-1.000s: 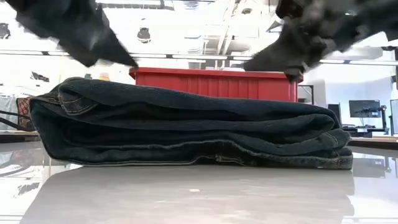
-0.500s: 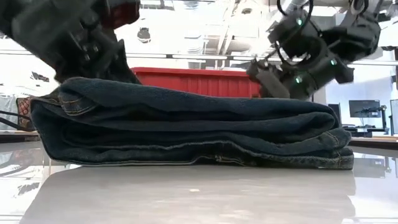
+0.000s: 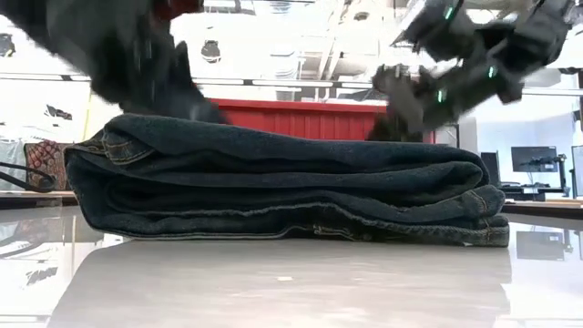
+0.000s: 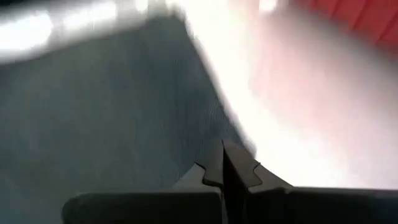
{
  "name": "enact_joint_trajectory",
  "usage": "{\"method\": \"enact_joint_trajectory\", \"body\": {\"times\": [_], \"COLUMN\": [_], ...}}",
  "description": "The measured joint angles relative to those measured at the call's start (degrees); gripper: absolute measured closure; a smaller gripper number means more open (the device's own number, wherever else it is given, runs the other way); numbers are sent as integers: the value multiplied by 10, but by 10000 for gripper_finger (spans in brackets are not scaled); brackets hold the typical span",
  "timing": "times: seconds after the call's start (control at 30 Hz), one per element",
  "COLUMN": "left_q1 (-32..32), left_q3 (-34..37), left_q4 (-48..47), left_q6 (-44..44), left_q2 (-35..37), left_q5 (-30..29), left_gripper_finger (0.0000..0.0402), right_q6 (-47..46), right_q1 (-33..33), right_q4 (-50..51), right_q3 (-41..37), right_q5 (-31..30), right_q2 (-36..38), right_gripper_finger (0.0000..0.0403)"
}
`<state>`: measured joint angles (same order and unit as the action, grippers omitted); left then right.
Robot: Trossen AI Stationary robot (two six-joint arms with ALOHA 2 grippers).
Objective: Fold Laundry from Bin
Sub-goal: Fold the dark blue pants
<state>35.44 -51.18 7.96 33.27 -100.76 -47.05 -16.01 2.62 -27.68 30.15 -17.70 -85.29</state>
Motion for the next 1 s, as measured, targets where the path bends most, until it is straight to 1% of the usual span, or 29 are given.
{"method": "enact_joint_trajectory", "body": {"times": [0.13, 0.23, 0.3, 0.37, 0.43, 0.5, 0.6, 0.67, 0.77, 0.83, 0.9, 1.0], "left_q1": [0, -6, -20, -46, -78, -112, -147, -153, -160, -165, -166, -172], "left_q3": [-1, -1, -1, -1, 5, 31, 92, 130, 186, 215, 235, 251], "left_q4": [8, -3, -26, -54, -88, -92, -43, 28, 126, 168, 191, 192], "left_q6": [-73, -133, -157, -161, -146, -125, -108, -108, -100, -88, -72, -51], "left_q2": [73, 110, 125, 128, 125, 125, 126, 130, 130, 125, 126, 126], "left_q5": [-3, -32, -63, -77, -72, -50, -29, -11, 30, 38, 33, 34], "left_gripper_finger": [402, 402, 402, 402, 402, 402, 402, 402, 402, 402, 402, 402], "right_q6": [0, -2, -23, -51, -74, -89, -108, -117, -137, -151, -167, -198], "right_q1": [36, 86, 129, 173, 216, 257, 302, 320, 334, 339, 341, 349], "right_q4": [30, 17, 11, 8, -14, -51, -104, -134, -146, -146, -145, -150], "right_q3": [1, 1, 1, 1, 1, 1, 1, 2, 13, 20, 26, 27], "right_q5": [-47, -63, -90, -125, -154, -172, -191, -203, -205, -202, -192, -178], "right_q2": [72, 87, 74, 48, 17, -13, -54, -79, -116, -141, -168, -196], "right_gripper_finger": [385, 385, 385, 385, 385, 385, 385, 385, 385, 385, 385, 385]}}
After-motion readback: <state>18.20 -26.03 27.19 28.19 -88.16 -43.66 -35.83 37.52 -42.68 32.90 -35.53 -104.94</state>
